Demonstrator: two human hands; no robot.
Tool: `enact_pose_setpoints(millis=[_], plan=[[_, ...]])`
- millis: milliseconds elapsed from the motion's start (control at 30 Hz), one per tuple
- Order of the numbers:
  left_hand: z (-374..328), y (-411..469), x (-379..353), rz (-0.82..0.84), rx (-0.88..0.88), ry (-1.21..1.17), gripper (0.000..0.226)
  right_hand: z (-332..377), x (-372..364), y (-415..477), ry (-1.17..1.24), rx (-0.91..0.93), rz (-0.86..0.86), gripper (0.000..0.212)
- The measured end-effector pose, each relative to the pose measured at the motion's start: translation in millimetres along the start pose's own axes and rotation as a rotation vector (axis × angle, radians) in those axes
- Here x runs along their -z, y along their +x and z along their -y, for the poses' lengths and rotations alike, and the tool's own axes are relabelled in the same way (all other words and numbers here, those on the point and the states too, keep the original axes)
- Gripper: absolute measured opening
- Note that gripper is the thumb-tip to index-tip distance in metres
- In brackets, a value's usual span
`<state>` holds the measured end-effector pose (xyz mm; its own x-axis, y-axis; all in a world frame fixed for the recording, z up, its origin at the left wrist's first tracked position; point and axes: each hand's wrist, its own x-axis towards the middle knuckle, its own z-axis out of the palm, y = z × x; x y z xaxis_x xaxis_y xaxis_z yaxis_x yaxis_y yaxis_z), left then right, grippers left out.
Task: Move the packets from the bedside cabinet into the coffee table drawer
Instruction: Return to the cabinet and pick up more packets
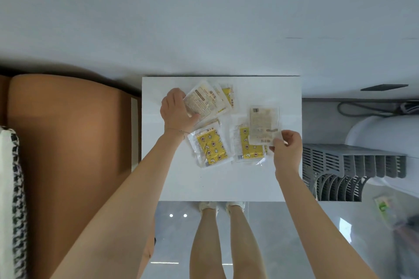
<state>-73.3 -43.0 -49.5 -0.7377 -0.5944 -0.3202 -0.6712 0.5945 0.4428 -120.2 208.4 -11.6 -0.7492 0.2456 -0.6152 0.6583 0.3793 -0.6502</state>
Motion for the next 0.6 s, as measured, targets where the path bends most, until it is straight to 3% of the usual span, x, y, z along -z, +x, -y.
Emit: enact_pose_setpoints(millis=[100, 200, 367, 467, 533, 600], plan=[[-4, -3, 2, 0.020, -0.036, 0.013, 0.048, -11, 7, -3, -0.076, -0.090, 0.081, 0.028], [-8, -6, 1, 0.019, -0.033, 0.009, 0.051, -15, 7, -9, -0.137, -0.144, 0.155, 0.032], [4, -9, -3, 0.072, -0.025, 0.029, 0.049, -17, -4, -17, -0.394, 0.036, 0.186, 0.060], [9, -17, 1, 0.073, 0.048, -0.201, 0.037, -23, -14, -19, -0.547, 0.121, 0.181, 0.068], [5, -24, 8, 0.043, 0.121, -0.423, 0.019, -24, -17, -19, -0.568, 0.131, 0.147, 0.066], [1, -33, 16, -0.023, 0.202, -0.598, 0.015, -25, -19, -22, -0.580, 0.163, 0.108, 0.065]])
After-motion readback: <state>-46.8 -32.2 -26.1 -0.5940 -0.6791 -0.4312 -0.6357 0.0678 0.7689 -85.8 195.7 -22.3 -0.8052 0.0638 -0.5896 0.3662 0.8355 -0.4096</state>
